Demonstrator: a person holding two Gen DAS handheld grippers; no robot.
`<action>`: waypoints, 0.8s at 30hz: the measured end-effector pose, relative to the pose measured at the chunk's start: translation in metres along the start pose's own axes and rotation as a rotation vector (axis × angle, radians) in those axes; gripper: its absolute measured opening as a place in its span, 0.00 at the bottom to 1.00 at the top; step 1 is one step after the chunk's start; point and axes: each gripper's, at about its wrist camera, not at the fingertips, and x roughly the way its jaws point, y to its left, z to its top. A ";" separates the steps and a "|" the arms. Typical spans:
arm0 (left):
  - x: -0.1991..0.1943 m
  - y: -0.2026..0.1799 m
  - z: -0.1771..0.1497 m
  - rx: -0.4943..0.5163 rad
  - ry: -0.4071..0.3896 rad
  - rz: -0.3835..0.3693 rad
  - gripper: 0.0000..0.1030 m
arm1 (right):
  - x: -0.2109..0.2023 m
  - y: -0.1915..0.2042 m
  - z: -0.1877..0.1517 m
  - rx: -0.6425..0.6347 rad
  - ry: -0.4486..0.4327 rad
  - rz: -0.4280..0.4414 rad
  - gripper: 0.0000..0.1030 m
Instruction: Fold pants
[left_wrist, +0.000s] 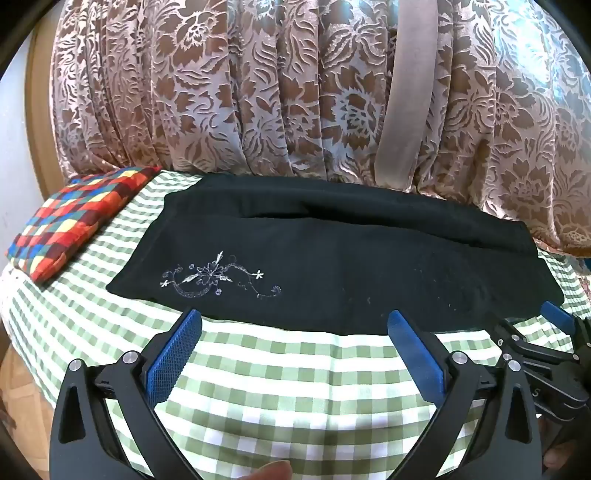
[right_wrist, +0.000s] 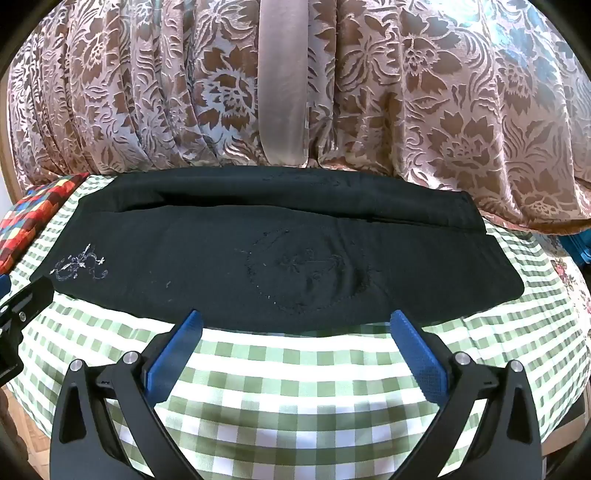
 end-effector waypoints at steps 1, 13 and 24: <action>0.000 0.000 0.000 0.001 0.002 0.001 0.97 | 0.000 0.000 0.000 0.000 0.000 0.000 0.98; 0.001 0.000 0.000 -0.001 0.005 0.004 0.97 | -0.001 0.002 0.000 -0.007 -0.005 -0.006 0.98; 0.002 -0.002 -0.002 -0.004 0.009 0.001 0.97 | 0.001 -0.001 0.000 -0.007 -0.005 -0.004 0.98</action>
